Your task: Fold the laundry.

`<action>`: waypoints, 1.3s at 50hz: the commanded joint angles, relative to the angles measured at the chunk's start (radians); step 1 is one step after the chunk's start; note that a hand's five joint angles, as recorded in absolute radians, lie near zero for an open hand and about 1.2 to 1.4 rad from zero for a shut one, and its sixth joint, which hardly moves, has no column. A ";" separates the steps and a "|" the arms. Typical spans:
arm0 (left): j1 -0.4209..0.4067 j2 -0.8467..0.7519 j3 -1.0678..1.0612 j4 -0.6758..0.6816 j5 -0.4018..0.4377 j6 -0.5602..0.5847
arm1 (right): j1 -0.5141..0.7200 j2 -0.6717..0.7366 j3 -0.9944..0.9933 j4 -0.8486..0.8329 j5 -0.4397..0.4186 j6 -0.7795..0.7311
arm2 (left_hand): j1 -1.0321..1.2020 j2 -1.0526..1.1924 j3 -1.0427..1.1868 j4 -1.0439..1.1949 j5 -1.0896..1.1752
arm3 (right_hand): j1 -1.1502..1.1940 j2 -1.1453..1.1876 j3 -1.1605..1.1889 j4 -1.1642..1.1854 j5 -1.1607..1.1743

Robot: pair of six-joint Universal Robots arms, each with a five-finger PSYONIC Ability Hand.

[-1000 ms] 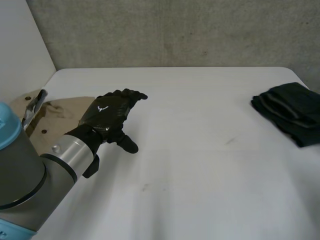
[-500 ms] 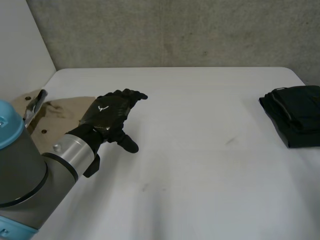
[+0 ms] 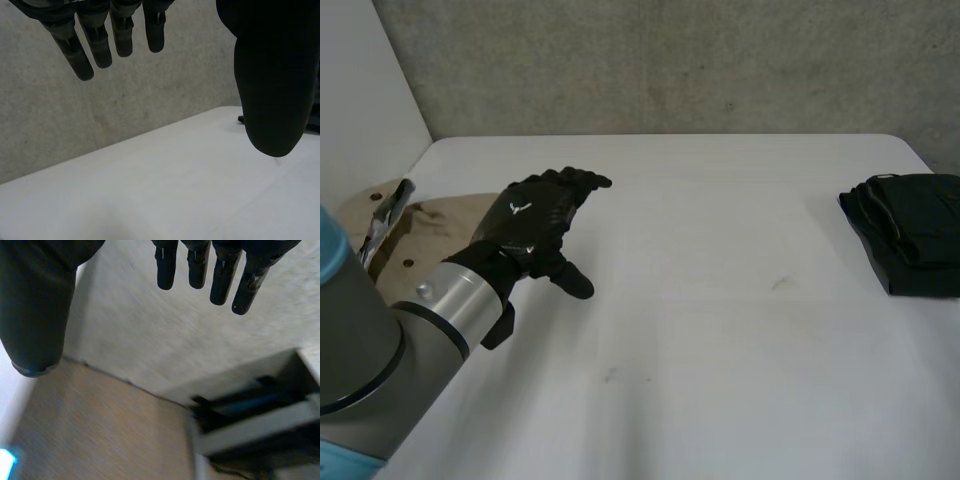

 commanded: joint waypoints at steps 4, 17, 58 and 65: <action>0.058 0.019 0.015 0.003 0.000 0.010 | -0.044 -0.093 -0.097 -0.139 0.125 -0.281 | -0.038 -0.035 -0.040 -0.033 -0.031 | -0.021 -0.037 -0.033 -0.050 -0.063; 0.350 -0.131 0.207 0.002 -0.008 0.305 | 0.312 -0.544 0.355 -0.194 -0.291 0.236 | -0.056 -0.053 -0.057 -0.050 -0.049 | -0.021 -0.037 -0.033 -0.050 -0.063; 0.589 -0.711 0.582 -0.078 -0.036 0.787 | 0.808 -0.662 1.067 -0.401 -0.407 0.174 | 0.911 0.914 0.909 0.916 0.918 | -0.021 -0.037 -0.033 -0.050 -0.063; 0.516 -0.538 0.517 -0.073 -0.040 0.623 | 0.768 -0.685 1.072 -0.403 -0.407 0.174 | 1.165 1.168 1.164 1.171 1.172 | -0.021 -0.037 -0.033 -0.050 -0.063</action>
